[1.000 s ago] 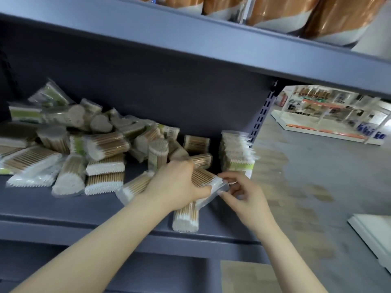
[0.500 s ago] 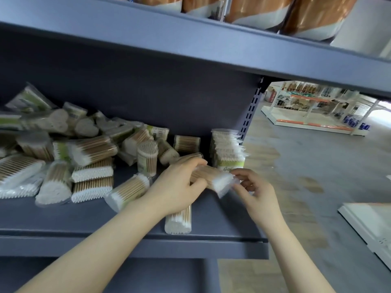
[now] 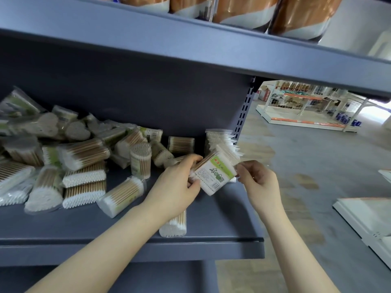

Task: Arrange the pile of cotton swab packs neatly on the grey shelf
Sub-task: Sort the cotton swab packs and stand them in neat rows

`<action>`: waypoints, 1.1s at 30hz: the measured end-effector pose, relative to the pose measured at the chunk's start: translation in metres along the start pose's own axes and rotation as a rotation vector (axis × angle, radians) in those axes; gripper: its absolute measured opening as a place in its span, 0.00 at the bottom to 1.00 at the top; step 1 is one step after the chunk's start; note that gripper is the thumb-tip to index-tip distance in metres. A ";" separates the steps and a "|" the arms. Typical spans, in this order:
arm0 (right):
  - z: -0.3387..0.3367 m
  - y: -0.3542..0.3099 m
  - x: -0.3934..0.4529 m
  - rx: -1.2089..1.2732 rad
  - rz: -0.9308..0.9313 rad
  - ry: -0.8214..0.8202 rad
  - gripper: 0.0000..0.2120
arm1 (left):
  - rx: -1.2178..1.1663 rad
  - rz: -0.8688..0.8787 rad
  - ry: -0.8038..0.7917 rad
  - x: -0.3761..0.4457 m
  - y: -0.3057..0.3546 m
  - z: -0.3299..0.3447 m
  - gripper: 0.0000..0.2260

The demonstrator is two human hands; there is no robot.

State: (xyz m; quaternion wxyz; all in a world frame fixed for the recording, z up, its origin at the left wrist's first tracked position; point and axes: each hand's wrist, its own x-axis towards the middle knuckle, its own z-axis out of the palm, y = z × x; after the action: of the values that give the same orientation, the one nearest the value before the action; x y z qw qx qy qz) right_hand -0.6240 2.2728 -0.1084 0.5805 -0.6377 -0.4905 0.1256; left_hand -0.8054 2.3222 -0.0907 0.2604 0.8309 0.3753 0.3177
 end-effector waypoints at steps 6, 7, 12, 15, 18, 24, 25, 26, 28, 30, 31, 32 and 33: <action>0.003 -0.012 0.010 -0.072 0.016 0.011 0.10 | 0.080 0.019 -0.060 0.000 -0.002 0.004 0.16; 0.004 -0.013 0.012 -0.091 0.018 0.004 0.10 | 0.088 0.021 -0.071 0.000 -0.003 0.004 0.15; 0.010 -0.016 0.021 -0.176 -0.006 -0.018 0.07 | 0.081 0.016 -0.093 -0.002 -0.006 0.006 0.14; 0.013 -0.016 0.024 -0.198 -0.040 -0.031 0.09 | 0.063 0.014 -0.088 -0.004 -0.008 0.006 0.14; 0.016 -0.016 0.025 -0.198 -0.047 -0.037 0.09 | 0.047 0.015 -0.075 -0.005 -0.009 0.005 0.14; 0.017 -0.018 0.025 -0.145 -0.051 -0.090 0.07 | 0.014 -0.027 -0.031 -0.002 -0.013 0.006 0.22; 0.017 -0.019 0.024 -0.141 -0.065 -0.110 0.07 | -0.003 -0.041 -0.010 -0.001 -0.013 0.005 0.25; 0.016 -0.020 0.023 -0.143 -0.084 -0.131 0.08 | -0.025 -0.054 0.016 0.001 -0.013 0.003 0.27; 0.015 -0.020 0.022 -0.153 -0.111 -0.178 0.09 | -0.065 -0.066 0.062 0.008 -0.015 0.000 0.31; 0.015 -0.018 0.021 -0.167 -0.117 -0.209 0.09 | -0.082 -0.059 0.060 0.015 -0.015 -0.003 0.33; 0.015 -0.017 0.021 -0.166 -0.120 -0.217 0.09 | -0.062 -0.053 0.038 0.018 -0.014 -0.004 0.32; 0.015 -0.017 0.021 -0.160 -0.122 -0.222 0.09 | -0.016 -0.049 0.012 0.021 -0.013 -0.005 0.31; 0.015 -0.017 0.022 -0.152 -0.124 -0.226 0.09 | 0.042 -0.045 -0.008 0.024 -0.011 -0.006 0.29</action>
State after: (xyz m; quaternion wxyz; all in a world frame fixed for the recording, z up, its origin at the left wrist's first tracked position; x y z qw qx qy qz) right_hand -0.6324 2.2969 -0.0893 0.4780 -0.6302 -0.5993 0.1230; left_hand -0.8028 2.3486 -0.0865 0.2515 0.8287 0.3996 0.3006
